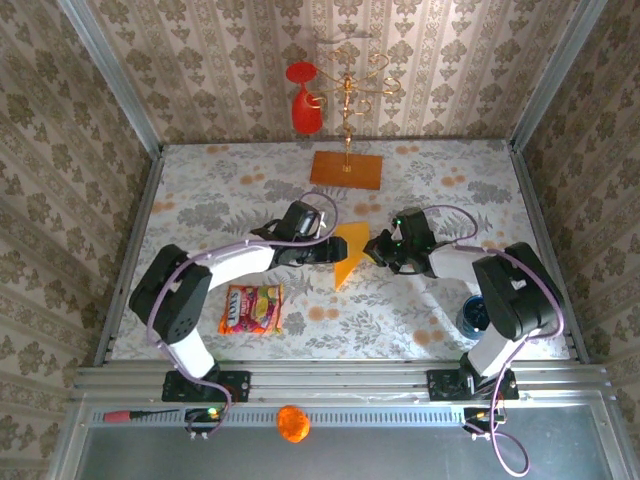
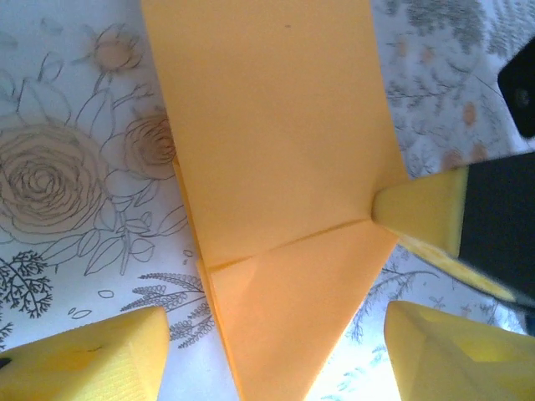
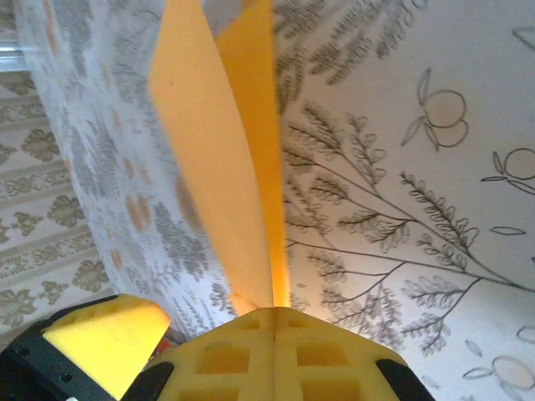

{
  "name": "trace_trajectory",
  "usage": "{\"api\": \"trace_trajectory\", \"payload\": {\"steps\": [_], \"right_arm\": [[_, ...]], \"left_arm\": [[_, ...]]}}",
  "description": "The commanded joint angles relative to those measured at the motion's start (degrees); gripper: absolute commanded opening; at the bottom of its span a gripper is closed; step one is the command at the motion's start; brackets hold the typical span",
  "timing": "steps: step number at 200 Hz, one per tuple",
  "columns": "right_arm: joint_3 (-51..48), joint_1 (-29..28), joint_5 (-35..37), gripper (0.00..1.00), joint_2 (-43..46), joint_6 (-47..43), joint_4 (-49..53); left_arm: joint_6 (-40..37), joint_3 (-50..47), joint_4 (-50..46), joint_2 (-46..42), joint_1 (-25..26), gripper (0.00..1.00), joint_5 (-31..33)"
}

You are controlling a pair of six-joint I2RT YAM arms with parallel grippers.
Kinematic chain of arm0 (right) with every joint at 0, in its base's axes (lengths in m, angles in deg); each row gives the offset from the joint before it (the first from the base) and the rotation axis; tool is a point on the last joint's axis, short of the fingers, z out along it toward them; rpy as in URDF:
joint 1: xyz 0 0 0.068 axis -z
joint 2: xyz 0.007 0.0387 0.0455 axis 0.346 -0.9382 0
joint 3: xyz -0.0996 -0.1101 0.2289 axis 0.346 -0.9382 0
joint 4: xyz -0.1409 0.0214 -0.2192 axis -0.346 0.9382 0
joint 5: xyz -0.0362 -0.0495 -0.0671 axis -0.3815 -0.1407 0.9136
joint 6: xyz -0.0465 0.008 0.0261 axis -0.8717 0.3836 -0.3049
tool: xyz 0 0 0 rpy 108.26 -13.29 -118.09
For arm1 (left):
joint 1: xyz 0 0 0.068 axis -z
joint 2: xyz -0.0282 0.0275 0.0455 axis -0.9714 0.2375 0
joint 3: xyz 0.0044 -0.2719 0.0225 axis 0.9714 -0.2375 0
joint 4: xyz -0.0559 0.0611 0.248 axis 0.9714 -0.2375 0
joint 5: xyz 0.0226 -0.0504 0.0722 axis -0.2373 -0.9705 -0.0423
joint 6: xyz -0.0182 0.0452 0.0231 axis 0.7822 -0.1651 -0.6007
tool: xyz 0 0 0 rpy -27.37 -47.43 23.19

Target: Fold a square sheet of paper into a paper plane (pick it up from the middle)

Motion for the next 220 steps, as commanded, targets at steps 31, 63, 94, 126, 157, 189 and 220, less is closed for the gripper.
{"api": "trace_trajectory", "payload": {"steps": [31,63,94,126,157,189,220], "right_arm": [[-2.08,1.19,5.49,0.01,6.64,5.06,5.34],[-3.45,1.95,6.33,0.01,8.69,9.31,5.66],[-4.16,2.88,6.84,0.01,10.15,11.32,6.65],[-3.77,3.05,6.31,0.01,10.37,12.32,7.25],[-3.37,3.05,5.65,0.01,9.95,12.5,7.11],[-3.37,3.08,5.03,0.01,9.47,12.74,6.8],[-3.15,3.08,4.95,0.01,9.21,12.84,7.27]], "left_arm": [[-19.44,-0.92,2.51,-4.68,8.39,0.84,13.11],[-27.6,-1.42,5.97,-2.63,11.75,0.81,16.19],[-34.62,-3.7,12.02,-0.72,13.32,0.76,16.67],[-39.85,-3.29,13.63,2.79,13.68,0.71,16.4],[-43.77,-3.07,16.29,5.39,14.5,0.7,17.57],[-46.83,-3.89,20.09,6.55,15.62,0.65,17.41],[-47.35,-3.34,20.13,7.77,15.93,0.58,17.55]]}}
